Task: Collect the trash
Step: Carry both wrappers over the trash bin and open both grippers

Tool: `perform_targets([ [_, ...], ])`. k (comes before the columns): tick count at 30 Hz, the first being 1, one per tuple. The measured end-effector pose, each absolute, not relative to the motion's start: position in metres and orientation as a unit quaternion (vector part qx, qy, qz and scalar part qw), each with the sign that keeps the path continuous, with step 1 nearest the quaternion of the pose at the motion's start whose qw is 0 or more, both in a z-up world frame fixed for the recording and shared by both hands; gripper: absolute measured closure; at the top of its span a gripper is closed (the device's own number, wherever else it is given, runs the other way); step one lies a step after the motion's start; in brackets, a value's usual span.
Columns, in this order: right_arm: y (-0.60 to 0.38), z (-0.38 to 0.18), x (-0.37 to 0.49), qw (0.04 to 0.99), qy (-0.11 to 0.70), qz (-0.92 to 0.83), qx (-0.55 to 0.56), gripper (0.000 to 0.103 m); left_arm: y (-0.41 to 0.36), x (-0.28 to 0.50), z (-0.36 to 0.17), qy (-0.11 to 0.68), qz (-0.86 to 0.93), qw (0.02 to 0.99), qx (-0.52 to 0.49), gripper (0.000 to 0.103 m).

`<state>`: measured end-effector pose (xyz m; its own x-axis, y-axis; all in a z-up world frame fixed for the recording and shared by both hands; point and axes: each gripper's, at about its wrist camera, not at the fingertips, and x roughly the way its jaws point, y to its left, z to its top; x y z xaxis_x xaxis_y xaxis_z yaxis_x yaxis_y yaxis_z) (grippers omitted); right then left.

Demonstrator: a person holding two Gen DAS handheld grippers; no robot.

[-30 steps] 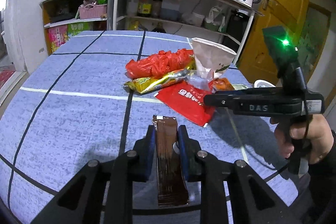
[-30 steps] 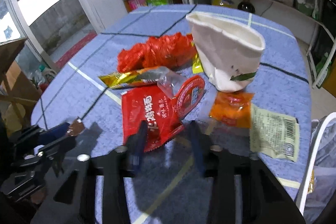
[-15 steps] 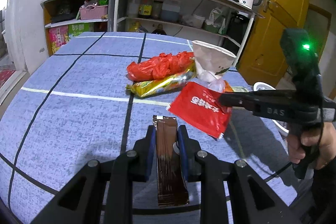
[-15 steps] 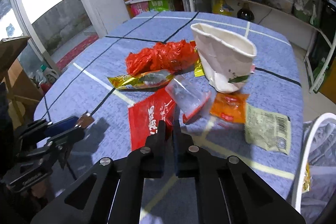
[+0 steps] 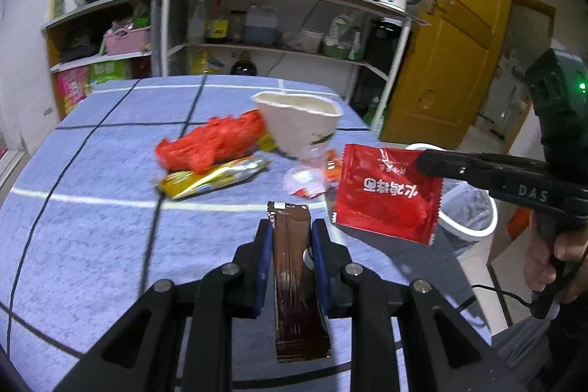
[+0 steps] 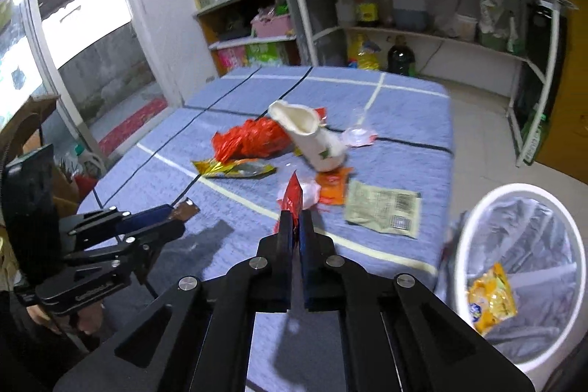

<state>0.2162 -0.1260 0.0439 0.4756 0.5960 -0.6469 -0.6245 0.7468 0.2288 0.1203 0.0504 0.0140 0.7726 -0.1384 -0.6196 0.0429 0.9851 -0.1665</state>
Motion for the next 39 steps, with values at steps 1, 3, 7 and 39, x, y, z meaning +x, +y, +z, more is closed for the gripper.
perform_targets([
  [1, -0.133, 0.046, 0.215, 0.862, 0.366, 0.351, -0.015, 0.100, 0.044, 0.123, 0.016, 0.332, -0.054, 0.939, -0.068, 0.080],
  [3, -0.149, 0.051, 0.214, 0.869, 0.359, 0.340, -0.007, 0.100, 0.033, 0.127, 0.021, 0.329, -0.065, 0.940, -0.064, 0.080],
  [7, -0.183, 0.056, 0.215, 0.882, 0.351, 0.313, 0.010, 0.100, 0.004, 0.139, 0.031, 0.321, -0.094, 0.941, -0.052, 0.080],
  [39, -0.360, -0.005, 0.262, 0.899, 0.412, 0.098, 0.109, 0.100, -0.183, 0.270, 0.003, 0.369, -0.240, 0.898, -0.016, 0.072],
])
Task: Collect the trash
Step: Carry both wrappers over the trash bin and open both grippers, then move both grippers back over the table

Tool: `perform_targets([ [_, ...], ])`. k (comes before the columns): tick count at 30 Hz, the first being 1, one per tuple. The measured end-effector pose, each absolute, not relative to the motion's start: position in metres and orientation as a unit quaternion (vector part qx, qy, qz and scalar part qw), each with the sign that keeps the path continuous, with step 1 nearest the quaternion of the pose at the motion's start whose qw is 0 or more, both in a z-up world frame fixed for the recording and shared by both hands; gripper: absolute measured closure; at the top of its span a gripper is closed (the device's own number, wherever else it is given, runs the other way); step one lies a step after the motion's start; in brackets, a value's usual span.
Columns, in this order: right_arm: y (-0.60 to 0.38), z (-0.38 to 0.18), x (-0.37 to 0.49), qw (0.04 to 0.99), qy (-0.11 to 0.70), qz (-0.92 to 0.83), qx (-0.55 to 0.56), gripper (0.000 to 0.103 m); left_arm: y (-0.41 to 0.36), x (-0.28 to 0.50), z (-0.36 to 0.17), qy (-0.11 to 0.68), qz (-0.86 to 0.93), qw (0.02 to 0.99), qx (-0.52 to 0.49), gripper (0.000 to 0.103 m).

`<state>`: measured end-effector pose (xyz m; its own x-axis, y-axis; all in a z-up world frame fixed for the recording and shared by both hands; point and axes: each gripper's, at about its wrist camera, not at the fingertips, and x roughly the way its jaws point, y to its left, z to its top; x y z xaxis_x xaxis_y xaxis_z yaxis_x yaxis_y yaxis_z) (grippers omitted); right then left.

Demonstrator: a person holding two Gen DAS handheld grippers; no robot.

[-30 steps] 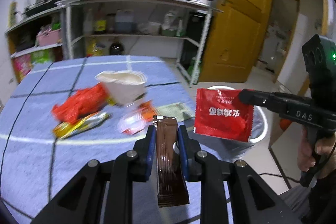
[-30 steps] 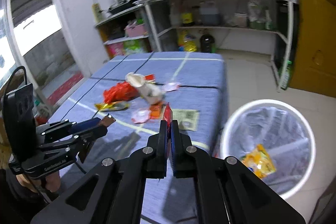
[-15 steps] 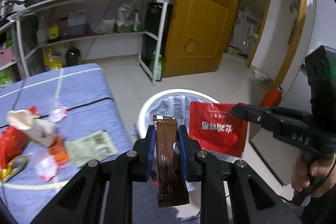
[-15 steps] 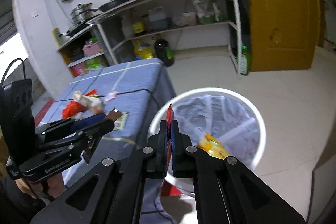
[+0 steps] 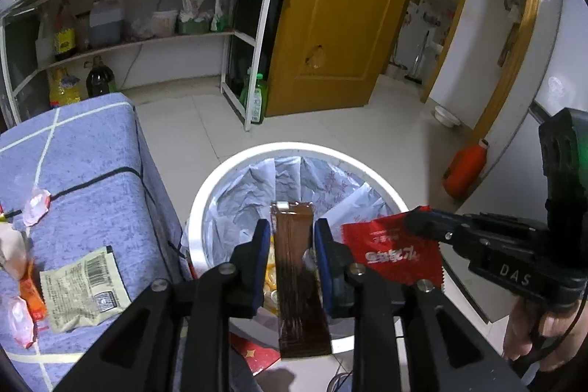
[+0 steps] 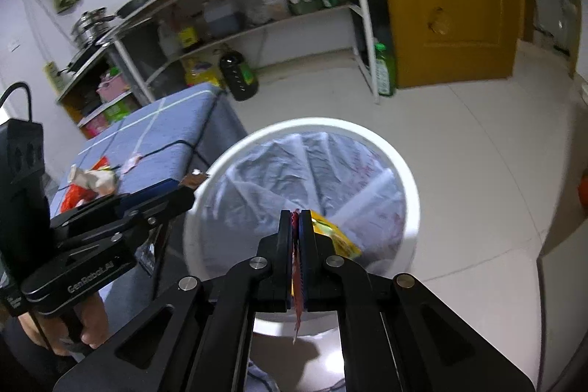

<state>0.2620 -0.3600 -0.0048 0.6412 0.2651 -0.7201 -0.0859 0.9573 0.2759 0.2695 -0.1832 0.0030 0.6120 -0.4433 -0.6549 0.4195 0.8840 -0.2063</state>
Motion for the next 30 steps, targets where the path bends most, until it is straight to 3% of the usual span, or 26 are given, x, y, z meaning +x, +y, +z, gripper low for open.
perform_targets([
  [2, -0.363, -0.005, 0.261, 0.901, 0.409, 0.091, 0.110, 0.097, -0.182, 0.271, 0.001, 0.372, -0.245, 0.895, -0.021, 0.060],
  [4, -0.363, -0.003, 0.259, 0.903, 0.406, 0.091, 0.111, 0.094, -0.180, 0.270, 0.002, 0.370, -0.245, 0.896, -0.025, 0.057],
  [9, -0.357, 0.005, 0.256, 0.909, 0.392, 0.098, 0.107, 0.086, -0.173, 0.265, 0.008, 0.363, -0.244, 0.899, -0.030, 0.056],
  [30, -0.245, 0.041, 0.226, 0.915, 0.341, 0.214, 0.029, 0.085, -0.047, 0.190, 0.038, 0.299, -0.148, 0.942, -0.044, 0.053],
])
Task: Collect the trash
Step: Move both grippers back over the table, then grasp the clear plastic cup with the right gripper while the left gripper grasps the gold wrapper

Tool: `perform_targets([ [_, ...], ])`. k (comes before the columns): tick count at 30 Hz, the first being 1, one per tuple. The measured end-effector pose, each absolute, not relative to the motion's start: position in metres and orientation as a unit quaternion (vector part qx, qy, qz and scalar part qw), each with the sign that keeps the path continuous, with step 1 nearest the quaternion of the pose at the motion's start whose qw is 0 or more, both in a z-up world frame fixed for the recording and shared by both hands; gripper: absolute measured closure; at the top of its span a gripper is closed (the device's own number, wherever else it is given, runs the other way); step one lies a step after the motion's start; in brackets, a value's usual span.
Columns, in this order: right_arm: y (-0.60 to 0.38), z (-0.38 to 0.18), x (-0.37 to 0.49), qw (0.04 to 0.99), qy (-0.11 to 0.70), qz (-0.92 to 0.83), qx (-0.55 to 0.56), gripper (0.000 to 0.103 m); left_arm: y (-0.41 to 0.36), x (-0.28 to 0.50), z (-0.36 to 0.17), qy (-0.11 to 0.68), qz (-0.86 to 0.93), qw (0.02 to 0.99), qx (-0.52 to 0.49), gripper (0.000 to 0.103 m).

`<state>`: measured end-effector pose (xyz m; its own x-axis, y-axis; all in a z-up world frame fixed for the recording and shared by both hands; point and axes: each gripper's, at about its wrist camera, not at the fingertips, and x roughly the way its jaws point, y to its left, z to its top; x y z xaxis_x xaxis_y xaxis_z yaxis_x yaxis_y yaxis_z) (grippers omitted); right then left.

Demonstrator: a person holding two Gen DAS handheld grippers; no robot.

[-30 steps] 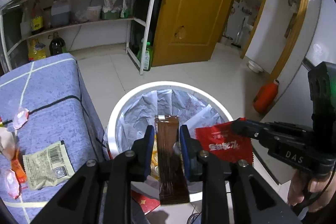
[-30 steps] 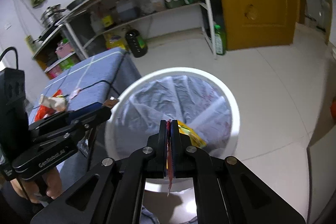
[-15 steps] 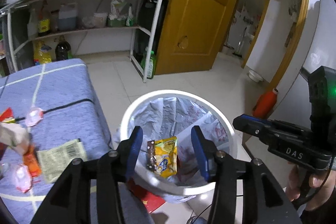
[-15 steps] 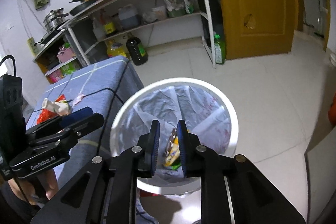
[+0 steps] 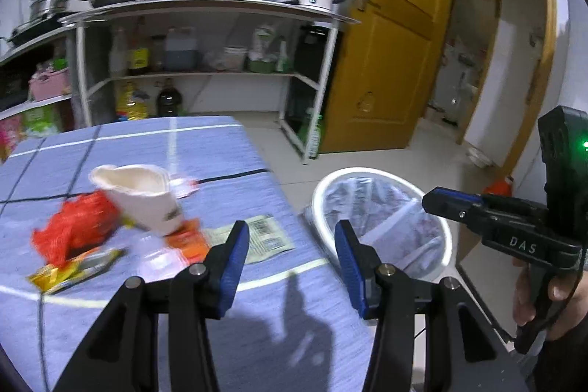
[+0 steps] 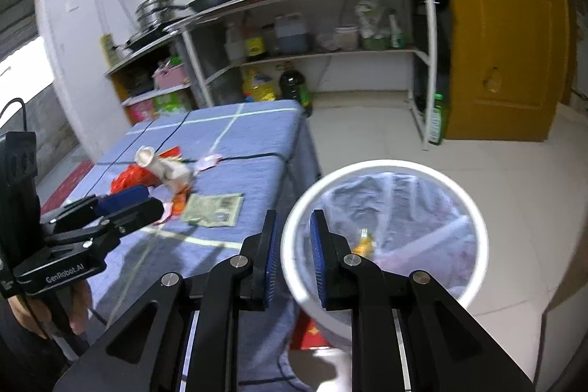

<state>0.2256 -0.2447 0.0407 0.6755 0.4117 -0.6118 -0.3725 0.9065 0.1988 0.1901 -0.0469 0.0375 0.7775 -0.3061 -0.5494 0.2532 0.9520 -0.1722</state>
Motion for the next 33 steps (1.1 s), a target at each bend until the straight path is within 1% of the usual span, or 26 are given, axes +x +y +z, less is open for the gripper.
perform_targets([
  [3, -0.221, 0.037, 0.229, 0.906, 0.345, 0.242, 0.023, 0.085, -0.021, 0.183, 0.035, 0.299, -0.124, 0.945, -0.046, 0.052],
  [7, -0.193, 0.033, 0.233, 0.898, 0.350, 0.266, 0.014, 0.081, 0.021, 0.176, 0.031, 0.299, -0.086, 0.949, -0.052, 0.046],
  [9, -0.179, 0.033, 0.235, 0.894, 0.350, 0.279, 0.009, 0.072, 0.042, 0.174, 0.027, 0.300, -0.066, 0.950, -0.056, 0.046],
  [11, -0.166, 0.033, 0.236, 0.891, 0.349, 0.291, 0.003, 0.065, 0.061, 0.174, 0.022, 0.304, -0.047, 0.949, -0.062, 0.046],
  [17, -0.120, 0.030, 0.235, 0.878, 0.348, 0.325, -0.046, 0.065, 0.106, 0.178, 0.002, 0.322, -0.007, 0.944, -0.069, 0.045],
  [21, -0.093, 0.024, 0.236, 0.869, 0.351, 0.341, -0.071, 0.065, 0.120, 0.183, -0.009, 0.340, 0.001, 0.938, -0.064, 0.044],
  [26, -0.068, 0.015, 0.245, 0.855, 0.363, 0.359, -0.089, 0.065, 0.124, 0.195, -0.017, 0.358, -0.018, 0.932, -0.051, 0.044],
  [33, -0.041, 0.000, 0.257, 0.843, 0.379, 0.364, -0.118, 0.065, 0.127, 0.207, -0.016, 0.362, -0.038, 0.931, -0.037, 0.044],
])
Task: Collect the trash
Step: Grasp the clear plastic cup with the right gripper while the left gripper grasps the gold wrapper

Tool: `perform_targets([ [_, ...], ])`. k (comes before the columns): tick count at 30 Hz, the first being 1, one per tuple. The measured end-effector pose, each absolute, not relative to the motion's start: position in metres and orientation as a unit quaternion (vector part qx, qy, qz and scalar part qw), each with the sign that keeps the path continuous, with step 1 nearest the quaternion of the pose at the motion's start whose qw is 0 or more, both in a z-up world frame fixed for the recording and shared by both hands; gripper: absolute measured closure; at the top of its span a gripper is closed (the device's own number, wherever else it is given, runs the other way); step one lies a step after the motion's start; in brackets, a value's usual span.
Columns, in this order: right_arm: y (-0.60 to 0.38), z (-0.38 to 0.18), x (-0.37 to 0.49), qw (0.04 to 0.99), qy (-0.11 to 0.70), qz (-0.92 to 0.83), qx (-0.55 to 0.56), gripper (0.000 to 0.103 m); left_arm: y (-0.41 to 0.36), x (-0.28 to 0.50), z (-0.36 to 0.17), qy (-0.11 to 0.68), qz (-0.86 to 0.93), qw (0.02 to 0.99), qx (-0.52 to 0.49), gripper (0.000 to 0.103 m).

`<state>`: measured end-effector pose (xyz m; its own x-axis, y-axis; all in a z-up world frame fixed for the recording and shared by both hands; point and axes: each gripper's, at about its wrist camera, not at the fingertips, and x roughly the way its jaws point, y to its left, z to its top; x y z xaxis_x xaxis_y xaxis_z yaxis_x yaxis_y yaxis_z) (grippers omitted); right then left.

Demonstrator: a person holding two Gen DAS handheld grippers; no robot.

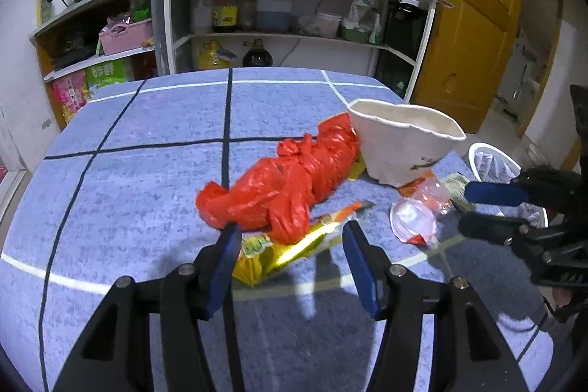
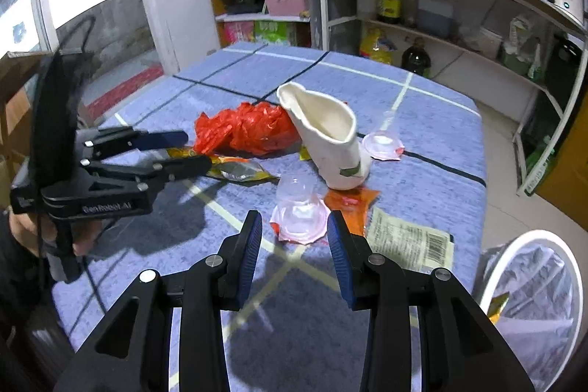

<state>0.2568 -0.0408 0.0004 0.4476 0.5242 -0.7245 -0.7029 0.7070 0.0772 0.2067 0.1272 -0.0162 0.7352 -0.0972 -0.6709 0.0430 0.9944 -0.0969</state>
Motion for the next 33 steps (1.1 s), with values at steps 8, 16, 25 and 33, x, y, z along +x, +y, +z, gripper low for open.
perform_targets([
  [8, -0.022, -0.009, 0.274, 0.842, 0.389, 0.352, -0.127, 0.065, 0.124, 0.216, -0.018, 0.377, -0.079, 0.923, -0.014, 0.038],
  [16, -0.013, -0.011, 0.279, 0.834, 0.405, 0.357, -0.113, 0.072, 0.122, 0.211, -0.024, 0.400, -0.117, 0.909, -0.019, 0.038],
  [25, -0.021, -0.006, 0.265, 0.836, 0.397, 0.360, -0.117, 0.075, 0.109, 0.199, -0.014, 0.374, -0.109, 0.921, 0.026, 0.038],
  [33, -0.039, 0.002, 0.255, 0.840, 0.392, 0.358, -0.108, 0.075, 0.106, 0.221, -0.024, 0.405, -0.115, 0.905, 0.059, 0.038],
])
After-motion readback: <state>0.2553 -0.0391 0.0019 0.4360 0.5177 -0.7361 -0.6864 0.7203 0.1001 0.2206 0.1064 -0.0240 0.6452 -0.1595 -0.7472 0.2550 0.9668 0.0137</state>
